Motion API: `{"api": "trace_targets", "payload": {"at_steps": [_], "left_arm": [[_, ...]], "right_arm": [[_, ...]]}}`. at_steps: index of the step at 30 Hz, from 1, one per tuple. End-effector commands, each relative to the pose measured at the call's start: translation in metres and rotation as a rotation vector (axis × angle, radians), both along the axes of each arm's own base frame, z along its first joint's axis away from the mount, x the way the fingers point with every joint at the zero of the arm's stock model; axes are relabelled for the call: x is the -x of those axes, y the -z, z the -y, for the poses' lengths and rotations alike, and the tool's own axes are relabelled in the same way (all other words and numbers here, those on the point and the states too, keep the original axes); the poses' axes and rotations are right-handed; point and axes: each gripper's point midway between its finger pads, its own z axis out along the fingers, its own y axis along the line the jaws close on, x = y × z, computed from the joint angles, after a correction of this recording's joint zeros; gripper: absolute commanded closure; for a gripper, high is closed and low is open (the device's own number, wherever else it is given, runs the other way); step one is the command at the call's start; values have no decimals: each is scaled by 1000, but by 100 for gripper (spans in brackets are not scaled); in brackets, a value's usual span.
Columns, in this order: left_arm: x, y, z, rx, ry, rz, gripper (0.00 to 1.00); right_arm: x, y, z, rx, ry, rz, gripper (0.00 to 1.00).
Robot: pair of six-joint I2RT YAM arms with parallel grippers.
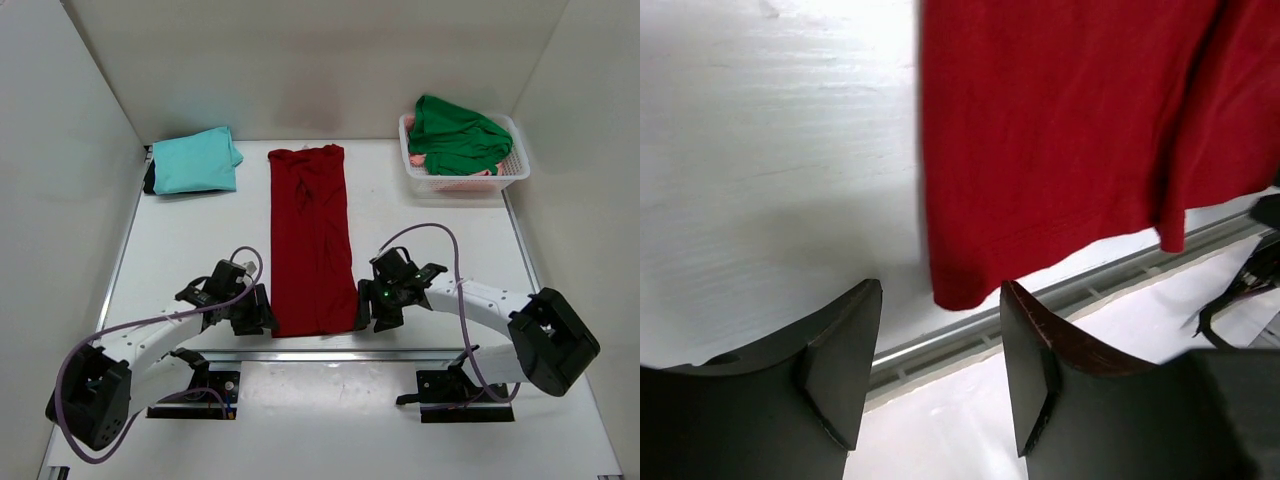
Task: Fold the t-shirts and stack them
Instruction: Grab the bottom of the folded rectangular tshirt with both arms, then fold the folded rectangular tshirt in 1/3 of the way
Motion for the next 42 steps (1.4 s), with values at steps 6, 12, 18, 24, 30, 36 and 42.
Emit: {"api": "trace_targets", "payload": {"at_steps": [6, 12, 18, 24, 30, 36, 42], "left_arm": [[-8, 13, 6, -19, 0, 24, 40], [0, 22, 5, -47, 47, -21, 79], [27, 22, -6, -83, 71, -62, 97], [33, 12, -11, -23, -3, -83, 100], [-18, -21, 4, 11, -28, -56, 100], [-119, -78, 15, 66, -80, 74, 100], [-211, -91, 1, 77, -180, 147, 100]], "right_arm": [[-10, 8, -15, -46, 7, 4, 47], [-12, 12, -25, -69, -40, 13, 86], [26, -5, -26, -74, -120, -26, 100], [50, -11, -12, -127, -125, -88, 100], [0, -41, -17, -191, -141, -54, 100], [-87, -76, -30, -200, -143, 23, 100], [-189, -89, -27, -236, -26, 86, 100]]}}
